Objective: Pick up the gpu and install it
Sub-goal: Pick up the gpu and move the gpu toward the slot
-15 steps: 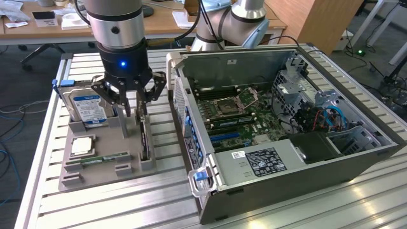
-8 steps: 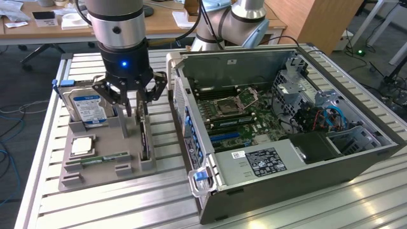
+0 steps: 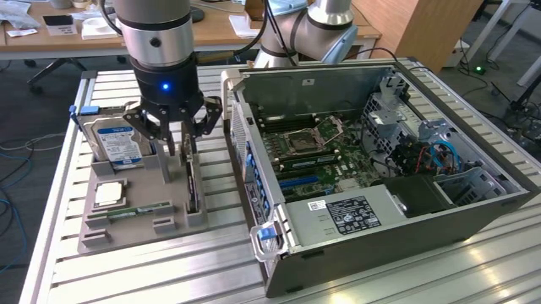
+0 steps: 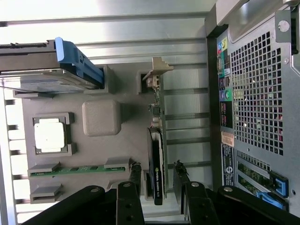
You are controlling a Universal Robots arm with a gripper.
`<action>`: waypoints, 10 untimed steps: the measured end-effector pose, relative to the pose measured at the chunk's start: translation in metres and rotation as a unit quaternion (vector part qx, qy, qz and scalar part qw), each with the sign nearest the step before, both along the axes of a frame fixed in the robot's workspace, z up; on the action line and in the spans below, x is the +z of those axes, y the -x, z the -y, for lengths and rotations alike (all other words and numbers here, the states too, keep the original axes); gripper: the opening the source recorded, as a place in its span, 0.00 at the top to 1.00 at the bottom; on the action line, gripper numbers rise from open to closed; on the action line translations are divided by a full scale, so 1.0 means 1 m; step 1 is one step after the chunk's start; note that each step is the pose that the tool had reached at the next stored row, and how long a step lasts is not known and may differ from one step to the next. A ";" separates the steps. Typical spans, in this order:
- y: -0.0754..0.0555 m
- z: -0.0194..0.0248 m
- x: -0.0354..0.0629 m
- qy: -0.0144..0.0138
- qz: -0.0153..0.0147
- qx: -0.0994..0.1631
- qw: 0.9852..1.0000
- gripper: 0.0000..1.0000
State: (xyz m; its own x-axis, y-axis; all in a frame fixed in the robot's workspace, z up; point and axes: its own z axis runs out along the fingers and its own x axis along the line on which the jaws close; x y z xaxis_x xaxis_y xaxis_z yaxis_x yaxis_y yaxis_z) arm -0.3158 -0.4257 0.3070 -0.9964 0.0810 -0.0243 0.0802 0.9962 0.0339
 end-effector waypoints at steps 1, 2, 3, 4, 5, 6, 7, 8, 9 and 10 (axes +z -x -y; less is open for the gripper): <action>0.000 0.0000 -0.0007 0.000 0.000 0.000 1.000 0.58; 0.000 0.0000 -0.0015 0.000 0.000 0.000 1.000 0.58; 0.000 0.0000 -0.0023 0.000 0.000 0.000 1.000 0.58; 0.000 0.0000 -0.0031 0.000 0.000 0.000 1.000 0.58; 0.000 0.0000 -0.0038 0.000 0.000 0.000 1.000 0.58; 0.000 0.0000 -0.0043 0.000 0.000 0.000 1.000 0.58; 0.000 0.0000 -0.0044 0.000 0.000 0.000 1.000 0.58; 0.000 0.0000 -0.0047 0.000 0.000 0.000 1.000 0.58; 0.000 0.0000 -0.0047 0.000 0.000 0.000 1.000 0.58; 0.000 0.0000 -0.0047 0.000 0.000 0.000 1.000 0.58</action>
State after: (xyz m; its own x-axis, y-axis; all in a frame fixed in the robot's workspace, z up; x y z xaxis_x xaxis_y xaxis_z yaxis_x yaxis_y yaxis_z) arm -0.3158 -0.4257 0.3023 -0.9964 0.0810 -0.0242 0.0802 0.9962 0.0339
